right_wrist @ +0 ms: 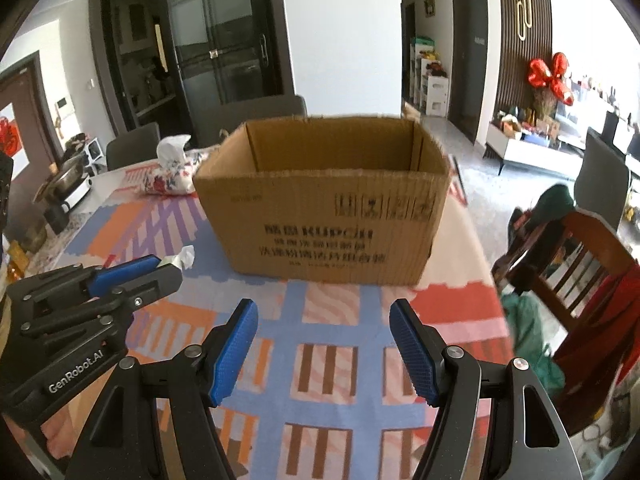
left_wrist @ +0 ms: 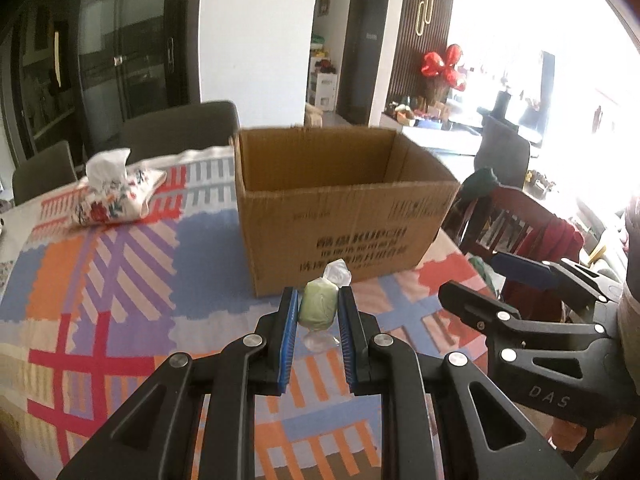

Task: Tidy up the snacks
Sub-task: 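Carry the green candy with the left gripper into the box, then open the left gripper to drop the candy into the box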

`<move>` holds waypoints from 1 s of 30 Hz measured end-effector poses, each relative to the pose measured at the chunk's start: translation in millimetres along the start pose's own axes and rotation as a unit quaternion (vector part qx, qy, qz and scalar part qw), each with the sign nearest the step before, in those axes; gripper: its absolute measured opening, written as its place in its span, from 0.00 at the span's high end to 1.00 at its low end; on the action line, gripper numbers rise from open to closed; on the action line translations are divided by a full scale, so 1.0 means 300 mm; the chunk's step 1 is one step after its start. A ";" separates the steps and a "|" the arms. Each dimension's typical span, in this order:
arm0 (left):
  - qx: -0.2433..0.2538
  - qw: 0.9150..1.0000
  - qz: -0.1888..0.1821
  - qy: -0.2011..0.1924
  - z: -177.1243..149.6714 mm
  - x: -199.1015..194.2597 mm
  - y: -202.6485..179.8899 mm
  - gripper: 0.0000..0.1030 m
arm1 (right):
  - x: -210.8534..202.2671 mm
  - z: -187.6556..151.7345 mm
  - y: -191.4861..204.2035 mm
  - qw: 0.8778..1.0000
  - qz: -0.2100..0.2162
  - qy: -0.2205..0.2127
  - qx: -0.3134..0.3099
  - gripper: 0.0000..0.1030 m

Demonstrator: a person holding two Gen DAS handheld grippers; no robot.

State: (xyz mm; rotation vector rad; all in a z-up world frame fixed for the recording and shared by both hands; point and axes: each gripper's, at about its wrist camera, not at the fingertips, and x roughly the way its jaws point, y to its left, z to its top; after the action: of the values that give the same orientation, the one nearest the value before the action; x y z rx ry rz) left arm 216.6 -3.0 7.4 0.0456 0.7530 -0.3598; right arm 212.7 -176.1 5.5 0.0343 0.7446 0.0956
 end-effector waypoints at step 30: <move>-0.001 1.000 0.011 0.010 0.401 0.058 -0.002 0.80 | 0.015 0.402 -0.081 0.999 -0.024 -0.008 -0.046 0.33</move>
State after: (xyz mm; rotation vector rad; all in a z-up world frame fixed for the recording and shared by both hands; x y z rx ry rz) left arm 307.6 -29.2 83.8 0.0548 0.7728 -0.3386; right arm 299.5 -199.4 89.6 -0.0697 0.7242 0.0832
